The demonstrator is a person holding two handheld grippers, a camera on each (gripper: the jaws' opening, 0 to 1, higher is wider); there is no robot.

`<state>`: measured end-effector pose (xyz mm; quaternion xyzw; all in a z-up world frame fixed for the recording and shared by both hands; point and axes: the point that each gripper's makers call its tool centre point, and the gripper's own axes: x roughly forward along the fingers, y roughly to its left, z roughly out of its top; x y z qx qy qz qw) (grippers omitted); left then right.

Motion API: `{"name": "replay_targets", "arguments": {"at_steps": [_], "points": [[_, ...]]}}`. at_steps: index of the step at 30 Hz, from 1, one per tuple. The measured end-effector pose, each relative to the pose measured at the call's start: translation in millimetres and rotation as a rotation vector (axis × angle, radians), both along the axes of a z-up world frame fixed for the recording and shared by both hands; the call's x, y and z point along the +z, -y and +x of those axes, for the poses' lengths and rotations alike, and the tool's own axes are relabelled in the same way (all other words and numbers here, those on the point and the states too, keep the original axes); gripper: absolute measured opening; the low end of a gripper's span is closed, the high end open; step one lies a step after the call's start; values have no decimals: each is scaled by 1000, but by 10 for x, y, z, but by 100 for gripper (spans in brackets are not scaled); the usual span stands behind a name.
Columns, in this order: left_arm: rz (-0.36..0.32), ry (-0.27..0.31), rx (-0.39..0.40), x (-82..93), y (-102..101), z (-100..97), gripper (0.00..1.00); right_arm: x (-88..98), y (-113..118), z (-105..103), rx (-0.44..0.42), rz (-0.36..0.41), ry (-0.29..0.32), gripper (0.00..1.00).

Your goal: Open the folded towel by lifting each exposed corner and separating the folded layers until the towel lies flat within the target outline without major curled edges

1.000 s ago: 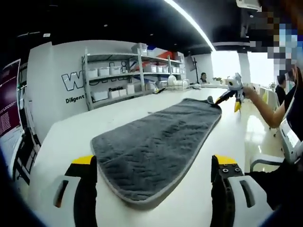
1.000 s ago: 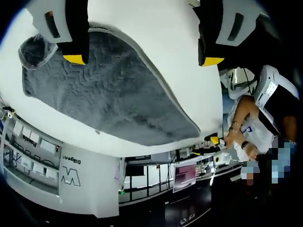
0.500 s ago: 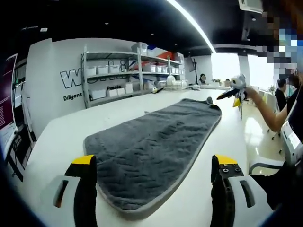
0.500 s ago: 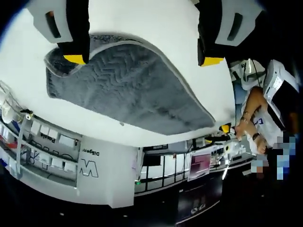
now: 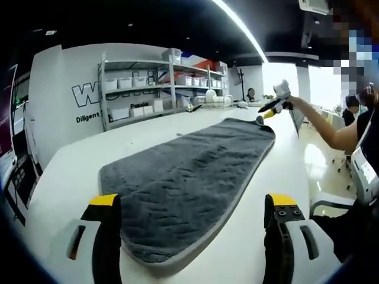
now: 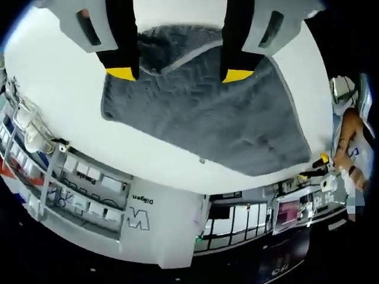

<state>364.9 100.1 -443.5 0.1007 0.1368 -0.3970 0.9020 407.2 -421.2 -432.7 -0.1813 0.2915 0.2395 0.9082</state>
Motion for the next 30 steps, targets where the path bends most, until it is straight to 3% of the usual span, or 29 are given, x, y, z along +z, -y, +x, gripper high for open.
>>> {"name": "replay_targets", "arguments": {"at_steps": [4,8,12,16,18,24,30], "points": [[14,5,-5,-8,-2,-20,99,-144,55,39,83,-21,-138,50],[11,5,-6,-1,-2,-32,99,-212,246,149,57,-80,-181,38],[14,-11,-6,-31,-20,-33,99,-295,284,135,65,-108,-228,27],[13,-16,-2,-56,-10,-27,99,-330,270,105,93,-132,-227,9],[12,-19,-4,-62,5,-33,99,-305,279,78,143,-175,-197,1],[11,-16,-7,-48,12,-44,98,-239,421,-116,147,-201,-182,0],[2,-17,-4,-42,1,-39,98,-273,568,-342,126,-164,-191,1]]}}
